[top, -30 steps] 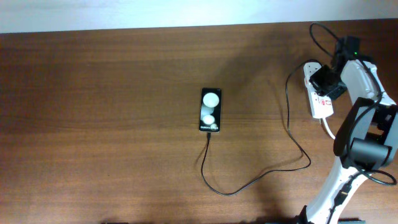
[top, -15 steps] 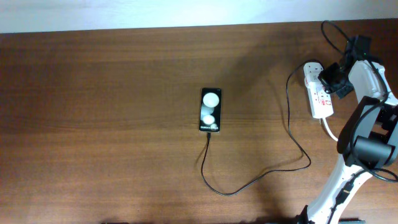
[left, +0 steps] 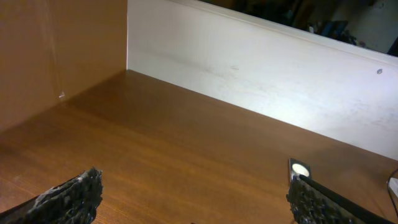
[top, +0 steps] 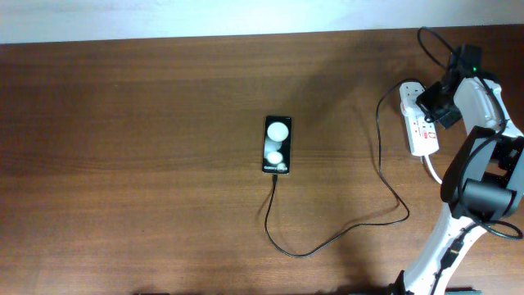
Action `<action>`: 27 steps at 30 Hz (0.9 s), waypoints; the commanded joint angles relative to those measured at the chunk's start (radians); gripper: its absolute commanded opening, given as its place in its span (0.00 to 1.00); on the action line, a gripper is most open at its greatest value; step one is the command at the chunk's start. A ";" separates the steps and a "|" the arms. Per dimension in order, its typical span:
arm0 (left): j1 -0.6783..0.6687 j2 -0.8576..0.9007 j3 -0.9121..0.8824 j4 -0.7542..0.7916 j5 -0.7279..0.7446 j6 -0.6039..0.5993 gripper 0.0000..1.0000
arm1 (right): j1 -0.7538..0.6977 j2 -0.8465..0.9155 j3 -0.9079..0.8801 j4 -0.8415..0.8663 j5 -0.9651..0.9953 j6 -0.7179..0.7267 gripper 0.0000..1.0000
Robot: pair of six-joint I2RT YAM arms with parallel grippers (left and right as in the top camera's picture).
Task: Plug charger to phone and switch on socket
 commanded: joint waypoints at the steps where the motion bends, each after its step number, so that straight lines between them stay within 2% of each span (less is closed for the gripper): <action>1: -0.003 -0.010 0.001 0.000 -0.003 -0.006 0.99 | 0.074 0.070 -0.002 -0.001 -0.125 0.000 0.04; 8: -0.003 -0.010 0.001 0.000 -0.003 -0.006 0.99 | 0.101 0.077 -0.002 -0.027 -0.143 0.000 0.04; 13: -0.003 -0.010 0.001 0.000 -0.003 -0.006 0.99 | 0.023 0.044 0.010 -0.151 0.003 0.000 0.04; 20: -0.004 -0.010 0.001 0.000 -0.003 -0.006 0.99 | -0.131 -0.237 0.010 -0.360 0.040 -0.010 0.04; 27: -0.003 -0.010 0.001 0.000 -0.003 -0.006 0.99 | -0.113 -0.591 0.010 -0.571 -0.041 -0.012 0.04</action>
